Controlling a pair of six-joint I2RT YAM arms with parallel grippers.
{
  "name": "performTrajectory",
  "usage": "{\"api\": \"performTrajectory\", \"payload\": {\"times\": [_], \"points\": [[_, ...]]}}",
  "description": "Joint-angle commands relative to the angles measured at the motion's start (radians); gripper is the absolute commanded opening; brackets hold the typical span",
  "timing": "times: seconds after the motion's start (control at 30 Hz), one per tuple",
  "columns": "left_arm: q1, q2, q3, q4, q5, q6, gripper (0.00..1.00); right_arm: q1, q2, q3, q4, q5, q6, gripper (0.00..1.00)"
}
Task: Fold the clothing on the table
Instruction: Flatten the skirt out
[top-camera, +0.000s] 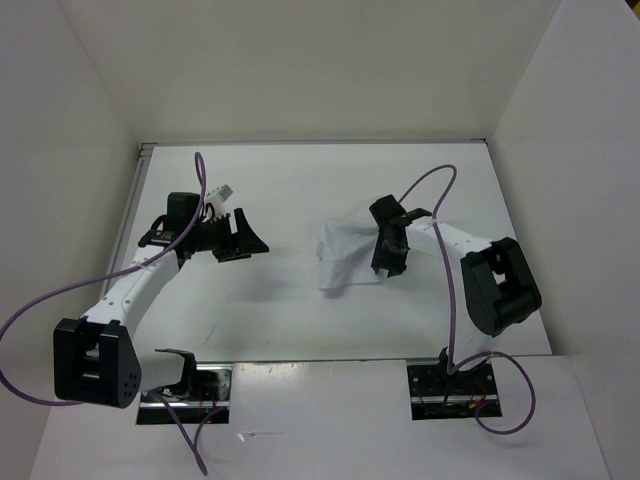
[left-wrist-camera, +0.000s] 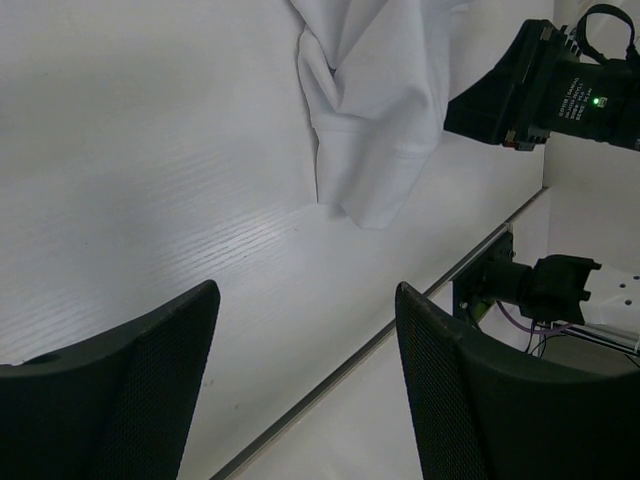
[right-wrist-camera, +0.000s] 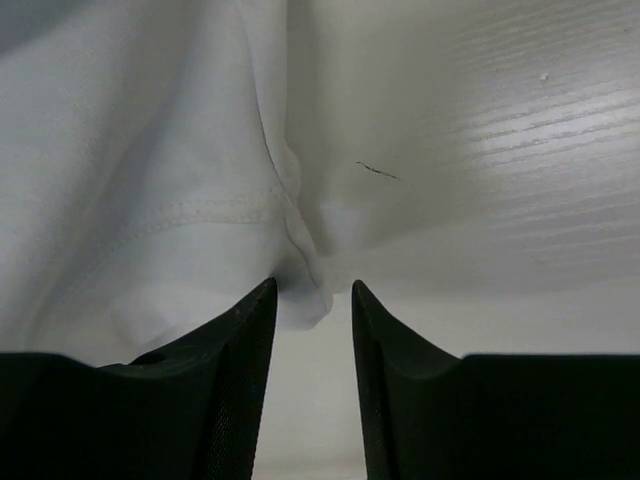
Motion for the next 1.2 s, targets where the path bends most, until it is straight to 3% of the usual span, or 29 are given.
{"api": "performTrajectory", "payload": {"times": [0.0,0.37,0.5,0.57,0.73,0.93,1.0,1.17], "points": [[-0.002,0.001,-0.004,0.012,0.012,0.015,0.78,0.006,0.019,-0.003,0.065,-0.011,0.011,0.41],[-0.002,0.001,-0.004,0.012,0.012,0.015,0.78,0.016,0.111,-0.052,0.096,0.000,0.020,0.23],[-0.002,0.001,-0.004,0.012,0.012,0.015,0.78,0.025,0.111,-0.054,0.093,0.032,0.033,0.00],[-0.002,0.001,-0.004,0.012,0.012,0.015,0.78,0.034,0.041,0.004,0.019,0.081,0.042,0.00],[-0.002,-0.009,-0.004,0.012,0.012,0.015,0.78,0.034,-0.090,0.349,-0.189,0.273,-0.018,0.00],[-0.002,-0.018,-0.004,0.012,0.003,0.015,0.78,0.025,-0.087,0.831,-0.326,0.382,-0.107,0.00],[-0.002,-0.027,-0.004,0.012,0.003,0.015,0.78,0.025,-0.076,0.947,-0.315,0.382,-0.133,0.00],[-0.002,-0.027,-0.004,0.012,0.003,0.015,0.78,0.025,-0.001,1.029,-0.263,0.243,-0.168,0.00]]}}
